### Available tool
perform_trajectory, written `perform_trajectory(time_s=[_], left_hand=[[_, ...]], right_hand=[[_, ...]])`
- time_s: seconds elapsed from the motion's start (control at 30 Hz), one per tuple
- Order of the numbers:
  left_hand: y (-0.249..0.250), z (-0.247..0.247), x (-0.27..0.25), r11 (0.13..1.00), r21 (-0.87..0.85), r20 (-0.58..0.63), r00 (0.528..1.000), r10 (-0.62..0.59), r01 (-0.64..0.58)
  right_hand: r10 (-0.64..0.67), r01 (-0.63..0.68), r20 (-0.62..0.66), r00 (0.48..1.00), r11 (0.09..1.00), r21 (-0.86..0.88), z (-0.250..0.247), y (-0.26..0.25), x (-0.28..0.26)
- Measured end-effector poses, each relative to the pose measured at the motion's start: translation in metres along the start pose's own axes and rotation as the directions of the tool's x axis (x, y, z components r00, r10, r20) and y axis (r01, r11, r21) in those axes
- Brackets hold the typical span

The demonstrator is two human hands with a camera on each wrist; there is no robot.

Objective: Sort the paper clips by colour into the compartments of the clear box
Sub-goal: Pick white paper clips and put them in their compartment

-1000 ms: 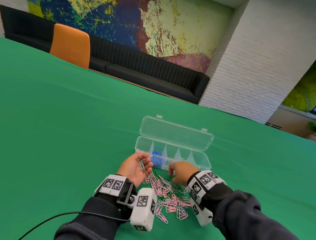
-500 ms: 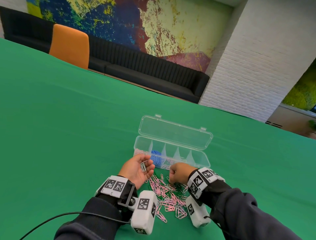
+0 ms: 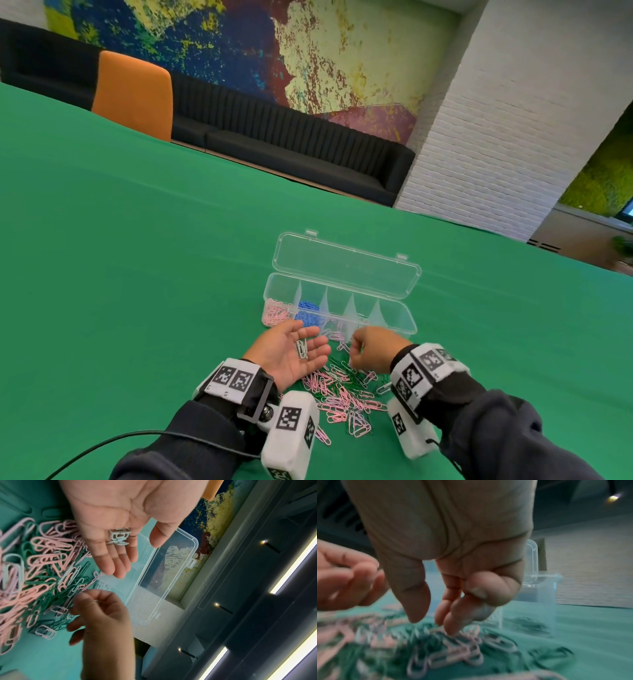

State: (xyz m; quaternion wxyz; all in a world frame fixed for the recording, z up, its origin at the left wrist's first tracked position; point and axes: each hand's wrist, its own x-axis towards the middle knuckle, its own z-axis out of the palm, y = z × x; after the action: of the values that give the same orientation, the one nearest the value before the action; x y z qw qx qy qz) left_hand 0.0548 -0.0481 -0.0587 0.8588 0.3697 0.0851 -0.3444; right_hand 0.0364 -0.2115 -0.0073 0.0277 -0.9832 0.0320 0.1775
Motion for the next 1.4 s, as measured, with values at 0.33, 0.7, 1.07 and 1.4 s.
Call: perform_trajectory(time_s=[0.33, 0.7, 1.07, 1.4], left_hand=[[-0.001, -0.001, 0.000, 0.999, 0.032, -0.043, 0.999, 0.031, -0.030], [-0.001, -0.002, 0.001, 0.998, 0.047, -0.037, 0.998, 0.045, -0.044], [0.001, -0.002, 0.004, 0.997, -0.064, -0.025, 0.999, 0.042, -0.044], [0.006, -0.006, 0.002, 0.990, -0.093, -0.045, 0.994, 0.101, -0.104]], right_hand=[[0.020, -0.019, 0.024, 1.000, 1.000, -0.016, 0.004, 0.003, 0.007], [-0.017, 0.017, -0.001, 1.000, 0.999, -0.028, 0.002, -0.002, 0.008], [-0.151, 0.151, -0.020, 0.988, 0.988, 0.034, 0.001, -0.011, 0.002], [-0.095, 0.093, 0.058, 0.994, 0.995, 0.030, 0.015, -0.004, 0.013]])
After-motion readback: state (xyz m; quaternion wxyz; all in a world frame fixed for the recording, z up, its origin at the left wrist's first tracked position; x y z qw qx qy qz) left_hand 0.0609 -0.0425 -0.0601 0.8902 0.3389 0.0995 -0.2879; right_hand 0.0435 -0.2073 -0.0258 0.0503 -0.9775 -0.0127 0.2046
